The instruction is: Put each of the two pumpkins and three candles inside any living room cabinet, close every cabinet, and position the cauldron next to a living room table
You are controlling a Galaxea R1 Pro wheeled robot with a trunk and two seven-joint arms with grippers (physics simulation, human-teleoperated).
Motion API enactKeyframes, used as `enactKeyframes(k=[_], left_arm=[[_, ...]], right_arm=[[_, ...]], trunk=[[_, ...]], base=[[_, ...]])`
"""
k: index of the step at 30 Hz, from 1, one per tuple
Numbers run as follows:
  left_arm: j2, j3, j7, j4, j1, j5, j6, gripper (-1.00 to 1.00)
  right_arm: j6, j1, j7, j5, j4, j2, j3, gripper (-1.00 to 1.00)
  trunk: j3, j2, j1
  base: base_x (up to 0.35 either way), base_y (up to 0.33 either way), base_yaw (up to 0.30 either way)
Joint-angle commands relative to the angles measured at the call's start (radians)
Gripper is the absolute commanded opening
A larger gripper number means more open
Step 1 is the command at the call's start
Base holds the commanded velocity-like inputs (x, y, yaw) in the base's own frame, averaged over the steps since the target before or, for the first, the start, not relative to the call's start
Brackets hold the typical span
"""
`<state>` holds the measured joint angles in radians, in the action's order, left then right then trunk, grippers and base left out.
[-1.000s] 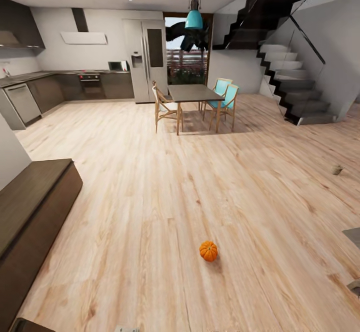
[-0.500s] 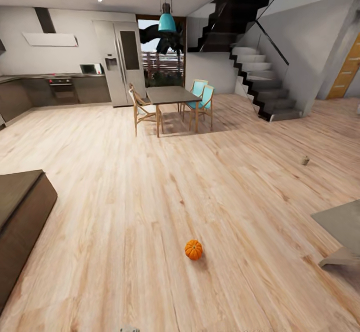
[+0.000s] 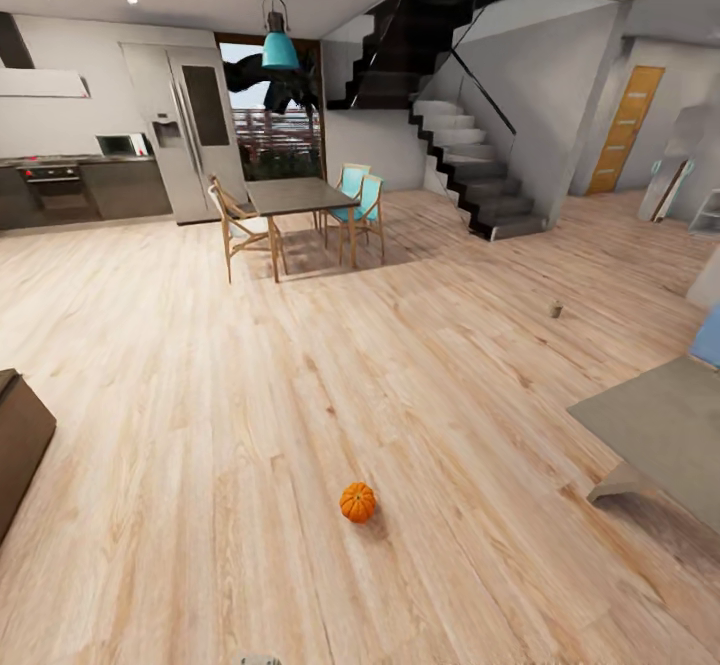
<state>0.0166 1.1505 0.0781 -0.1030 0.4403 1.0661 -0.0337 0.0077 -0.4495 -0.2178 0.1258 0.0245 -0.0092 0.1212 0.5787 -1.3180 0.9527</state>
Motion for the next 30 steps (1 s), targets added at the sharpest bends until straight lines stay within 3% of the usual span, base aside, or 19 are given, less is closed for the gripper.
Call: enactKeyframes(k=[1,6,14,30], left_arm=[[0.000,0.000,0.000,0.000,0.000,0.000,0.000,1.00],[0.002,0.000,-0.001,0.000,0.000,0.000,-0.001,1.00],[0.002,0.001,-0.001,0.000,0.000,-0.001,-0.003,1.00],[0.004,0.001,-0.001,0.000,0.000,-0.001,-0.003,1.00]], right_arm=[[0.000,0.000,0.000,0.000,0.000,-0.001,0.000,1.00],[0.000,0.000,0.000,0.000,0.000,-0.001,0.000,1.00],[0.000,0.000,0.004,0.001,0.000,0.000,0.000,1.00],[0.001,0.000,0.004,0.002,0.000,-0.002,0.000,1.00]], trunk=[[-0.001,0.000,0.000],[-0.005,0.000,0.000],[-0.003,0.000,0.000],[0.016,0.000,0.000]], base=[[0.000,0.000,-0.278],[0.063,0.000,-0.278],[0.283,0.000,-0.263],[0.109,-0.021,-0.061]])
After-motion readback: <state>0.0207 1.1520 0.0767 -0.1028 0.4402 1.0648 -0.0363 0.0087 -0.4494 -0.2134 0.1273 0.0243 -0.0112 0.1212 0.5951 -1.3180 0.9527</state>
